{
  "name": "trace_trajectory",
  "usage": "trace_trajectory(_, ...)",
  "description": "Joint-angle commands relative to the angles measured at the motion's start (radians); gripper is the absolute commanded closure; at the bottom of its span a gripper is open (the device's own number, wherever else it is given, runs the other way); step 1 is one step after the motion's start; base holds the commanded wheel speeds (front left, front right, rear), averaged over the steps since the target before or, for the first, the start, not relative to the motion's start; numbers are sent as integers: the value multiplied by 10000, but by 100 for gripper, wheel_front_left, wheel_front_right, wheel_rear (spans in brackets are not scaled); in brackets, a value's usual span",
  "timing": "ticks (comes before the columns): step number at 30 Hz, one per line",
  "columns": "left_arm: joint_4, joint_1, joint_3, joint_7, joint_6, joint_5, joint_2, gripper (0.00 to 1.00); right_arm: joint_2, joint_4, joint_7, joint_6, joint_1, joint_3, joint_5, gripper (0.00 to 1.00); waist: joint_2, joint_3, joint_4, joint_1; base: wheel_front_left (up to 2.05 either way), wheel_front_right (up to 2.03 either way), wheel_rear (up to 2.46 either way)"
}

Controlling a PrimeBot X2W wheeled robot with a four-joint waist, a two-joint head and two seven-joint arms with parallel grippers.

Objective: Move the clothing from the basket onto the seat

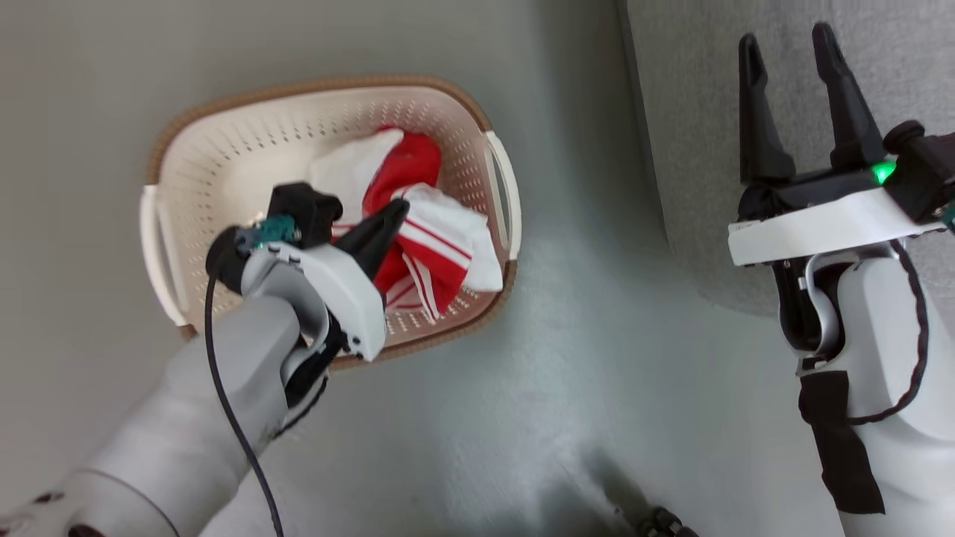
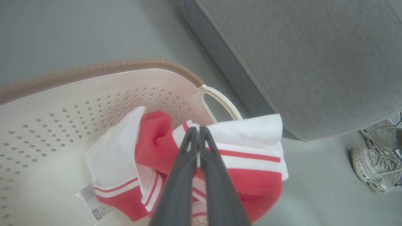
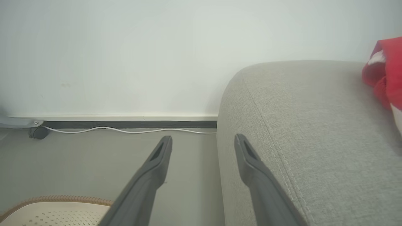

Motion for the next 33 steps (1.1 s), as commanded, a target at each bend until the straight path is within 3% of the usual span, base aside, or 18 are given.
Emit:
trace_trajectory(1,-216,367,404,-102,-6,162,71,100,-1,-82,-103,31,446,58,-136,0,0,-653,350,0,0,0,0)
trace_trajectory(17,-1717,3072,3763,-104,-6,2147,-295,100,-546,1052,-103,31,1591,53,-255,0,0,-3749,1599,0,0,0,0)
trace_trajectory(33,-3261,4114,4546,-104,-6,3179,-179,100,-510,1473,-103,31,3210,-276,-262,0,0,-6021,2569,0,0,0,0)
